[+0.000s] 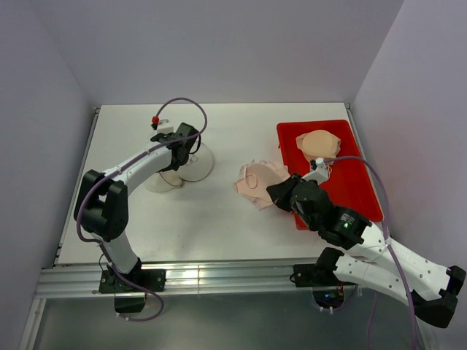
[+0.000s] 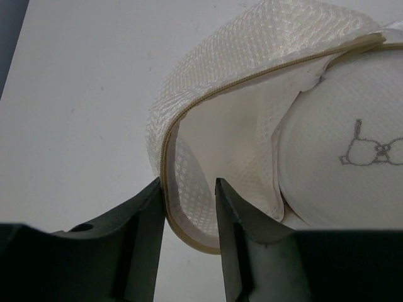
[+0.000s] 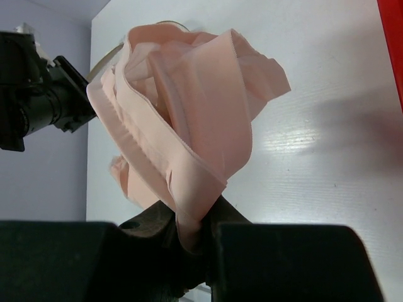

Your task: Place the bra in the laundry bag and zip it closed

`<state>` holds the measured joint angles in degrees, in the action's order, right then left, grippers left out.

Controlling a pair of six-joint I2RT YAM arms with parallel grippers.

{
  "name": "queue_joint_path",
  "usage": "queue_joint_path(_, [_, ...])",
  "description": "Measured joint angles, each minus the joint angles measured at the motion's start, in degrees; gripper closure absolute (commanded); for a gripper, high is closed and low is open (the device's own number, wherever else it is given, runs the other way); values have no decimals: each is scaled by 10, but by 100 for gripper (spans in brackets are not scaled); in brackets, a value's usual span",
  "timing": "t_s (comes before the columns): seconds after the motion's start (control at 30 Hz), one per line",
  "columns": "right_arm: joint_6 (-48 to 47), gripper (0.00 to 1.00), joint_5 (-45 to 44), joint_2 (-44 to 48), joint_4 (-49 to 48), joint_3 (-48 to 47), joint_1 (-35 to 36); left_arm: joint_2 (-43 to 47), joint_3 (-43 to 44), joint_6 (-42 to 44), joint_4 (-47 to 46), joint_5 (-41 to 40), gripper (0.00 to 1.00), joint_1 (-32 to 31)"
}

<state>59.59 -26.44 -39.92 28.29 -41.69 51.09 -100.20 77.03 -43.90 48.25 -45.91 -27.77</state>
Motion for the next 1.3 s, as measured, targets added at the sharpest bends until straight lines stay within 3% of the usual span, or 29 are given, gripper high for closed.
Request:
queue_joint_path(0.13, [-7,100,7,-7,0,0,-2,0,-2,-6,-12,2,74,2])
queue_joint_path(0.17, [-8,100,8,-11,-1,0,-2,0,-3,-6,-14,3,83,2])
queue_joint_path(0.23, [-13,100,14,-22,-4,0,-2,2,-6,-5,-21,10,90,2])
queue_joint_path(0.27, [-17,100,17,-28,-5,-2,-2,3,-7,-4,-23,12,99,2])
queue_joint_path(0.43, [-52,100,53,-79,-35,-33,-4,24,-21,7,-48,51,100,2])
queue_joint_path(0.73, [-161,100,184,-198,-119,-124,-6,221,-143,38,-126,230,100,3])
queue_joint_path(0.97, [-216,100,261,-282,-188,-138,-24,332,-213,41,-164,316,100,3])
queue_joint_path(1.13, [-231,100,295,-345,-244,-138,-37,393,-290,35,-165,354,100,3])
queue_joint_path(1.3, [-238,100,330,-417,-292,-143,-37,416,-300,23,-134,346,100,3])
